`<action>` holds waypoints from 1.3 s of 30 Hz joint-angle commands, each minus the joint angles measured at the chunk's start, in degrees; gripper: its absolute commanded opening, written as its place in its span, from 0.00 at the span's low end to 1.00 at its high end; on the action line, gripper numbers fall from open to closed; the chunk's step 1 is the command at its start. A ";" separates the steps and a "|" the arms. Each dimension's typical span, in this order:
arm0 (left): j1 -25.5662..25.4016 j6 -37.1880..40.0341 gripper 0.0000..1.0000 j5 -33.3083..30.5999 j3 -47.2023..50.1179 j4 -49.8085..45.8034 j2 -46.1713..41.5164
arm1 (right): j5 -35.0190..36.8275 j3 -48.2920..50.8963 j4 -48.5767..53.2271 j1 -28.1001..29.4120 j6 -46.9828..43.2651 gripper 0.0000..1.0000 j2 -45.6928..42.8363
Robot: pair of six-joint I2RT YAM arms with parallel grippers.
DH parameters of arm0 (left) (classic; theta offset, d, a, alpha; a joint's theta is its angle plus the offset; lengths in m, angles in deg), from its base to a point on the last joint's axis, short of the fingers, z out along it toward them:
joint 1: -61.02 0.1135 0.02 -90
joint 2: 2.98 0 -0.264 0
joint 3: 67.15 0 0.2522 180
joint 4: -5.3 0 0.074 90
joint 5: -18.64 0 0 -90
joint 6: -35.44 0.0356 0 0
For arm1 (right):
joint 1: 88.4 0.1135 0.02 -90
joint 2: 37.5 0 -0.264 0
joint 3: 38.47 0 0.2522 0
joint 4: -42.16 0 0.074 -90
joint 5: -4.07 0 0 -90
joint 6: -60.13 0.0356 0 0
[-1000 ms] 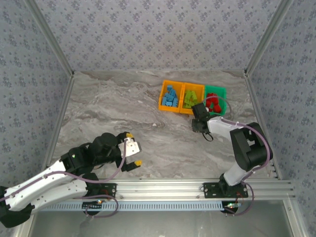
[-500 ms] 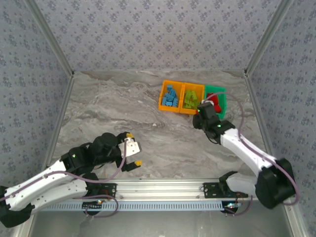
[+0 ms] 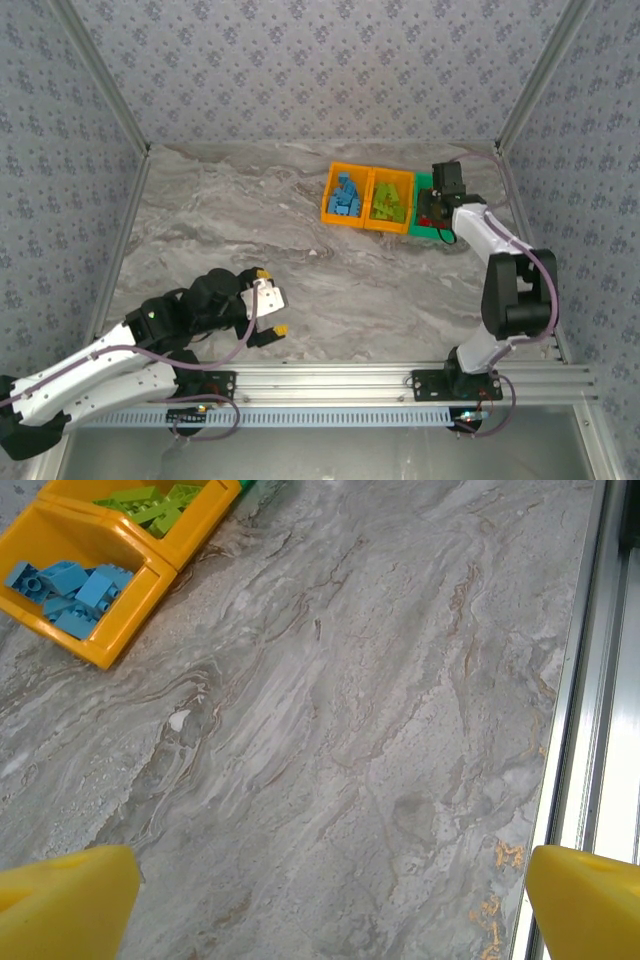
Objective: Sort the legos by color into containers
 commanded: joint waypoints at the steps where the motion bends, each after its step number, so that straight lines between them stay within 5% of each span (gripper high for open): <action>1: 0.44 0.24 0.99 -0.87 0.40 1.17 0.32 | -2.25 -5.45 4.18 -1.01 1.37 0.44 2.22; 9: 0.44 0.24 0.99 -2.35 0.39 1.26 0.80 | -0.25 -2.69 6.08 -1.03 3.26 0.67 -5.86; 14: 0.44 -5.64 0.99 -6.64 -0.45 1.78 1.20 | 6.29 8.61 2.49 -1.04 0.47 0.84 -17.07; 18: 0.44 -19.72 0.99 -13.66 -7.01 -4.56 7.82 | 10.77 23.53 -11.78 -2.60 -0.58 0.96 -25.36; 24: 2.07 -28.99 0.99 -29.45 1.80 9.32 7.97 | 15.19 38.77 -34.00 -4.39 -7.63 0.98 -26.72; 27: 8.13 -25.92 0.99 -32.86 6.99 18.84 7.38 | 14.81 41.66 -41.21 -3.78 -13.68 1.00 -23.15; 34: 27.14 -17.11 0.99 -24.76 16.75 40.41 9.67 | 12.74 43.43 -58.38 -4.17 -18.62 1.00 -14.54; 36: 31.29 -17.84 0.99 -22.41 17.45 42.75 11.52 | 12.41 43.23 -63.11 -4.88 -18.76 1.00 -9.77; 37: 33.12 -18.38 0.99 -21.30 17.71 43.57 12.57 | 11.09 40.03 -54.98 -4.92 -17.18 1.00 -10.38; 39: 35.49 -19.56 0.99 -21.07 17.09 43.97 14.23 | 6.56 42.63 -61.24 -4.29 -20.97 1.00 -9.79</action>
